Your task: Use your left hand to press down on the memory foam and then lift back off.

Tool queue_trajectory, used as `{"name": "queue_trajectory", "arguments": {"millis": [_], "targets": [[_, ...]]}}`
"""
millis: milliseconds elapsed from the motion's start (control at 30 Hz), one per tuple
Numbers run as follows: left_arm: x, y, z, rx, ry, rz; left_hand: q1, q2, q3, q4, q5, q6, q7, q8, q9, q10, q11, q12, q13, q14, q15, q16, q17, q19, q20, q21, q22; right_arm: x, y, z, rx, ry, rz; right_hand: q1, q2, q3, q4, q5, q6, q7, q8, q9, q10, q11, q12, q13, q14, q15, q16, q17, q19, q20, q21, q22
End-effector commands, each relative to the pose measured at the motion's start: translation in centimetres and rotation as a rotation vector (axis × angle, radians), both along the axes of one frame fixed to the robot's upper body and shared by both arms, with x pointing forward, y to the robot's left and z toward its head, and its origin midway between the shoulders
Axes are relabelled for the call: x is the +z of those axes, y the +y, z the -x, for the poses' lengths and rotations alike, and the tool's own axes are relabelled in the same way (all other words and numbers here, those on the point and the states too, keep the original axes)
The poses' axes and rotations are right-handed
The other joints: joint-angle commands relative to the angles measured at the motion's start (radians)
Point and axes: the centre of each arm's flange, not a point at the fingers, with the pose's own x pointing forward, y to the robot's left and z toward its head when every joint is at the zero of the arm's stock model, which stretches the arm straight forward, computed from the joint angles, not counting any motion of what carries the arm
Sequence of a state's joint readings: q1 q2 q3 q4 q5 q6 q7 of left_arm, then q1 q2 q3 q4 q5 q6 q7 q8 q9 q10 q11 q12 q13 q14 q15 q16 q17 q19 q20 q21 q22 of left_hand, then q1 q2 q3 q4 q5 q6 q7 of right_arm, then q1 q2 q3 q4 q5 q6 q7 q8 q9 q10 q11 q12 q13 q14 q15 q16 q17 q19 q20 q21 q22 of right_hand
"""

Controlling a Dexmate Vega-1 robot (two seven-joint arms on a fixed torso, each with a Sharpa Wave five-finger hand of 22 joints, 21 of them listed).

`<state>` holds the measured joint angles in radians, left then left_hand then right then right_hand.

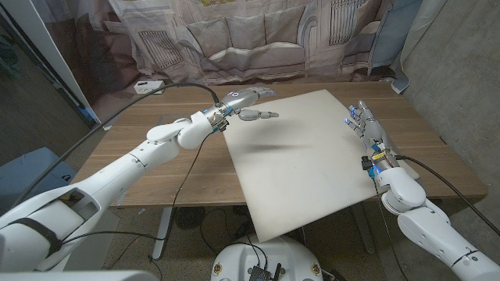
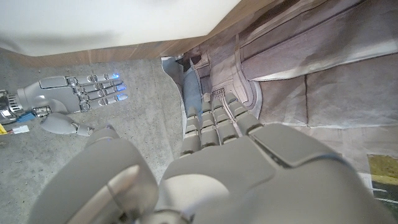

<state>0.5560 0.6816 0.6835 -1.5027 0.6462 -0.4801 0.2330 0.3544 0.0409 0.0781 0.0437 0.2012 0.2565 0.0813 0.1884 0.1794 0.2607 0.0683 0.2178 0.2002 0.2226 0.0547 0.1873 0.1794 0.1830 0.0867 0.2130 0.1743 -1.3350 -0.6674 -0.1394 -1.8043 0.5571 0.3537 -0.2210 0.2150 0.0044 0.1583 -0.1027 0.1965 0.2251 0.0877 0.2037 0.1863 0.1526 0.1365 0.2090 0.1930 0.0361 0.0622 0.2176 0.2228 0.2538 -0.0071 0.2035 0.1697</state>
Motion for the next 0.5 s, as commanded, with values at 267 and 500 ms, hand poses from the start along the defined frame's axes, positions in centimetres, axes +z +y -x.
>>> {"name": "queue_trajectory", "arguments": {"millis": [267,500], "targets": [[-0.8,-2.6,-0.8,0.085,-0.019,-0.124,0.010,0.006,0.003,-0.010,0.002,-0.009,-0.012,-0.004,0.003,-0.017,-0.006,-0.006,0.001,-0.020,0.000,-0.006,0.001,-0.014,-0.005,-0.009,0.004,-0.4,-0.6,-0.6,0.008,-0.023,-0.038,0.006,0.008,0.001,-0.006,-0.002,0.013,0.011,0.005,0.002,0.022,0.001,0.007,0.001,0.012,0.000,0.003,0.000,0.016,-0.001,0.000,0.002],[-1.3,-3.3,-1.0,0.080,-0.008,-0.131,0.011,0.007,0.003,-0.012,0.001,-0.008,-0.018,-0.002,0.003,-0.016,0.000,-0.005,0.001,-0.020,0.001,-0.004,0.001,-0.001,0.002,-0.005,0.005,-0.5,-0.8,-0.4,0.004,-0.025,-0.036,0.007,0.009,0.001,-0.007,-0.002,0.013,0.012,0.004,0.002,0.022,0.002,0.006,0.001,0.012,0.002,0.002,-0.001,0.016,-0.001,0.000,0.002]]}}
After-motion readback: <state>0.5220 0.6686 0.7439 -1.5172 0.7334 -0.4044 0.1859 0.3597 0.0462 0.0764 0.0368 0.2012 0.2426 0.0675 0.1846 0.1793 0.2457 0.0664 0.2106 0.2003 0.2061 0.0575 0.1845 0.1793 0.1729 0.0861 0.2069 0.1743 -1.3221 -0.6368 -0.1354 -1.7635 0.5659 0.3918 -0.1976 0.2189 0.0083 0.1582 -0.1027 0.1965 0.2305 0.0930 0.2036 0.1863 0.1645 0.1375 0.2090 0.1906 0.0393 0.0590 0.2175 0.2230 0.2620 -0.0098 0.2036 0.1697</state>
